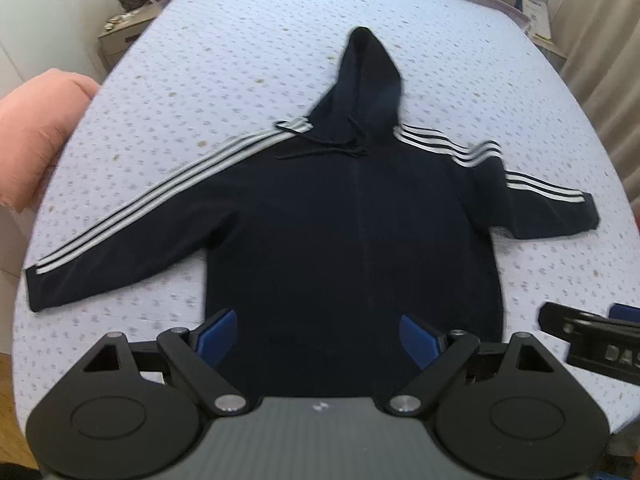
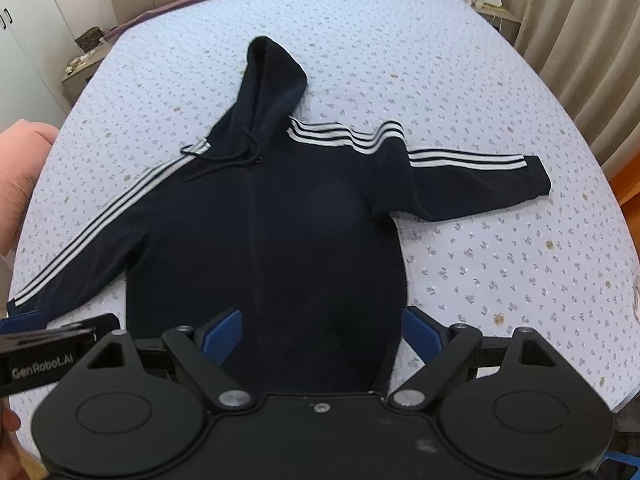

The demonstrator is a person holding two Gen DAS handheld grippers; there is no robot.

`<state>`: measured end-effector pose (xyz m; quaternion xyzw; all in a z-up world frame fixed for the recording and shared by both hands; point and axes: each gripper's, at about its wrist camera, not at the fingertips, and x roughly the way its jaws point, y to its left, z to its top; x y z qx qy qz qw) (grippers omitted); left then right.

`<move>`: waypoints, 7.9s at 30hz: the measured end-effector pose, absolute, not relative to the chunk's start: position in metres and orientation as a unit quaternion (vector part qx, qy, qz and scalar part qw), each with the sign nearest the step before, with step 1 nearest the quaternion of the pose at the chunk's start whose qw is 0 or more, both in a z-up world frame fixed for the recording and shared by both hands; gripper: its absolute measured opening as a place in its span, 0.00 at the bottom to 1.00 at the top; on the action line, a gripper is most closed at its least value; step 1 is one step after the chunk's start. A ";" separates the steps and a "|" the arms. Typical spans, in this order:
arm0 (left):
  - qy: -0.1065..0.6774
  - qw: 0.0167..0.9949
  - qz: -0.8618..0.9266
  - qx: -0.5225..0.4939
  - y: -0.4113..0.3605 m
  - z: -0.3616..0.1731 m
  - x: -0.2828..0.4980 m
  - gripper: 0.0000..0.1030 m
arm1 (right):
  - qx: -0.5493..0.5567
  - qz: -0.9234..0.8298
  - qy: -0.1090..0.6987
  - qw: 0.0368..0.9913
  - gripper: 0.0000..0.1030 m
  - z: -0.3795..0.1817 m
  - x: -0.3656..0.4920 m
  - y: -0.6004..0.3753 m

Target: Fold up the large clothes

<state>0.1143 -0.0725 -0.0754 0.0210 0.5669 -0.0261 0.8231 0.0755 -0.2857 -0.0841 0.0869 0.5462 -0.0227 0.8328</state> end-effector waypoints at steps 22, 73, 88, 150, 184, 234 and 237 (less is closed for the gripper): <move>0.494 0.869 -0.028 -0.022 -0.207 -0.199 0.177 0.83 | 0.153 -0.112 0.390 0.901 0.99 -0.232 0.158 -0.532; 0.418 0.903 -0.083 0.058 -0.285 -0.363 0.304 0.82 | 0.107 -0.202 0.324 0.918 0.19 -0.300 0.252 -0.630; 0.366 0.930 0.027 -0.011 -0.022 -0.254 0.225 0.86 | 0.117 0.167 0.312 0.928 0.78 -0.253 0.274 -0.255; 0.482 0.862 -0.117 -0.103 0.025 -0.361 0.336 0.19 | 0.036 -0.003 0.483 0.875 0.29 -0.325 0.281 -0.201; 0.270 0.796 0.405 -0.358 0.436 -0.340 0.125 0.74 | -0.063 0.073 0.503 0.859 0.55 -0.341 0.248 -0.122; 0.353 0.922 0.007 -0.155 0.035 -0.322 0.269 0.59 | 0.143 0.123 0.433 0.882 0.79 -0.307 0.268 -0.293; 0.344 0.920 0.086 -0.168 0.075 -0.312 0.268 0.58 | 0.169 0.131 0.451 0.866 0.79 -0.320 0.292 -0.289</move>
